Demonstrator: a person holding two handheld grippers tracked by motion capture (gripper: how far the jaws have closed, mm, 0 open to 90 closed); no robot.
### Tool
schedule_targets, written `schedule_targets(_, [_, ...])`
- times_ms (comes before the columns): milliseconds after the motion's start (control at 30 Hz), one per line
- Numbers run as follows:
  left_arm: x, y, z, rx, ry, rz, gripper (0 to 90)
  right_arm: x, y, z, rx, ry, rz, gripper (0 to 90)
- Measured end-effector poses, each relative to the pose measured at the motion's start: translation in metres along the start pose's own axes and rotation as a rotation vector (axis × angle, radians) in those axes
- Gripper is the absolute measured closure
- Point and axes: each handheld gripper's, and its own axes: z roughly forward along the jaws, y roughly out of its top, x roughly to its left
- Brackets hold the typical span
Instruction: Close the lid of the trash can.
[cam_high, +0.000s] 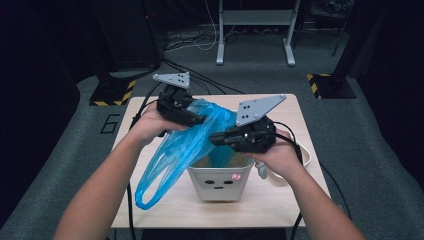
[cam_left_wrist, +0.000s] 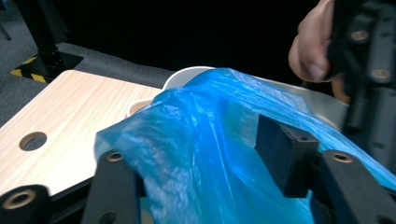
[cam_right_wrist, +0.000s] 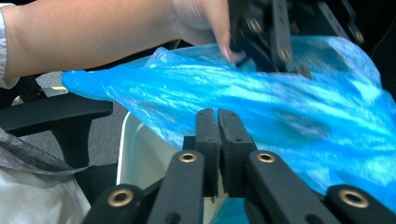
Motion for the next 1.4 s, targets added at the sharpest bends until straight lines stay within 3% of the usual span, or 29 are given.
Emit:
schedule_targets(67, [-0.001,0.001,-0.003,0.007,0.021,0.002,40.2,-0.001,-0.001,-0.002,-0.003,-0.01,0.003,80.6])
schedule_targets(267, [-0.005,-0.003,-0.016,-0.001,0.025,-0.002,37.8,-0.006,-0.009,-0.006,0.02,-0.044,0.024,73.5])
schedule_targets(367, [-0.004,-0.005,-0.016,0.003,0.024,-0.005,39.2,-0.008,-0.009,-0.01,-0.003,-0.069,0.03,66.4])
schedule_targets(433, [-0.004,-0.006,-0.015,0.003,0.017,-0.001,44.0,-0.009,-0.008,-0.012,-0.017,-0.084,0.027,62.6])
schedule_targets(467, [-0.005,-0.008,-0.012,0.006,0.004,0.013,45.1,-0.01,-0.006,-0.014,-0.032,-0.124,0.023,56.3])
schedule_targets(533, [-0.006,-0.009,-0.009,0.006,-0.007,0.017,45.7,-0.013,-0.005,-0.015,-0.034,-0.16,0.026,51.5])
schedule_targets(800, [-0.01,-0.008,-0.009,-0.034,-0.071,0.033,50.6,-0.026,-0.009,-0.009,-0.002,-0.167,0.065,47.1])
schedule_targets(900, [-0.011,-0.008,-0.009,-0.048,-0.09,0.034,50.7,-0.028,-0.011,-0.009,0.001,-0.158,0.074,52.6])
schedule_targets(1000, [-0.012,-0.008,-0.009,-0.043,-0.081,0.038,50.2,-0.027,-0.011,-0.009,0.015,-0.149,0.07,74.3])
schedule_targets(1100, [-0.012,-0.008,-0.01,-0.029,-0.061,0.041,49.6,-0.027,-0.012,-0.01,0.037,-0.151,0.071,87.1])
schedule_targets(1267, [-0.01,-0.012,-0.016,-0.02,-0.022,0.036,47.7,-0.032,-0.02,-0.01,0.091,-0.171,0.096,89.4])
schedule_targets(1400, [-0.01,-0.017,-0.024,-0.013,0.006,0.037,48.1,-0.04,-0.029,-0.014,0.097,-0.184,0.135,89.3])
